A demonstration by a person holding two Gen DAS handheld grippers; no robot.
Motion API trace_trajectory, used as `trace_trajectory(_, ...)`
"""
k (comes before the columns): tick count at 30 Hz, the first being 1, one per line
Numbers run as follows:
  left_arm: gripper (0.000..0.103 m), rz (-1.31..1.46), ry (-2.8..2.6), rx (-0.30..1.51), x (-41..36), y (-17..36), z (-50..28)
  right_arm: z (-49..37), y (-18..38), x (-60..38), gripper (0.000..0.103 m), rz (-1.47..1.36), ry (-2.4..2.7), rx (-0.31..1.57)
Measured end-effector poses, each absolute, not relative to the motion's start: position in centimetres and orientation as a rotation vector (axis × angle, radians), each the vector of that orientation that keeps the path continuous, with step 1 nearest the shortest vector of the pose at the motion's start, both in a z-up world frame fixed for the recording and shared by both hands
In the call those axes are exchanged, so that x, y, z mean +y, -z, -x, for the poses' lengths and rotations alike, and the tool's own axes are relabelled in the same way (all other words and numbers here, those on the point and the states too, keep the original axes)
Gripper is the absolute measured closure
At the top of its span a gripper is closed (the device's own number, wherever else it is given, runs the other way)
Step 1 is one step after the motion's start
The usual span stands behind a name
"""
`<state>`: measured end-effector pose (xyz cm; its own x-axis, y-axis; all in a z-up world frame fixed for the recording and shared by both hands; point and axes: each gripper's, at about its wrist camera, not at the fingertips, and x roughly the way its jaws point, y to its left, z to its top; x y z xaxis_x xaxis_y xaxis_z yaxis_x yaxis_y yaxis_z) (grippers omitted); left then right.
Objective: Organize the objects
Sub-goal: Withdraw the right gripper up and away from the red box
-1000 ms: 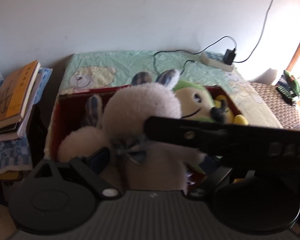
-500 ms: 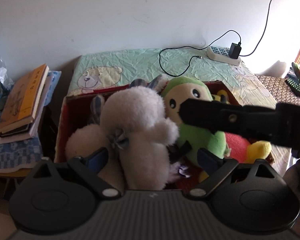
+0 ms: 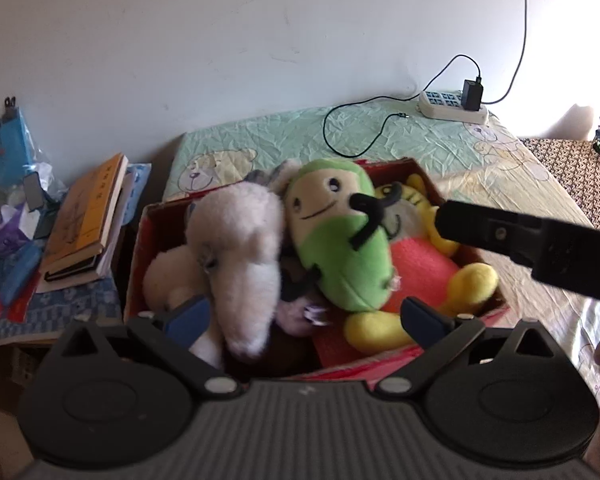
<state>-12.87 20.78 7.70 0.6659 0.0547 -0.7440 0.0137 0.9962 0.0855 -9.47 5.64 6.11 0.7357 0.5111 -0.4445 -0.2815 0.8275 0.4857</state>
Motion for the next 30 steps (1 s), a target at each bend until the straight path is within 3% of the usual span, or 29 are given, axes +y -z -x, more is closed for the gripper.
trace_trajectory(11, 0.003, -0.128, 0.043, 0.913, 13.4, -6.4, 14.8, 11.9, -5.1, -0.1, 0.043, -0.395, -0.222, 0.655)
trace_trajectory(19, 0.003, -0.148, 0.056, 0.941, 10.0, -5.5, 14.9, 13.4, -4.0, -3.0, 0.036, -0.347, -0.064, 0.693)
trace_trajectory(30, 0.003, -0.130, 0.016, 0.882, 10.7, -6.6, 15.0, 13.0, -3.9, -2.3, 0.033, -0.299, -0.067, 0.723)
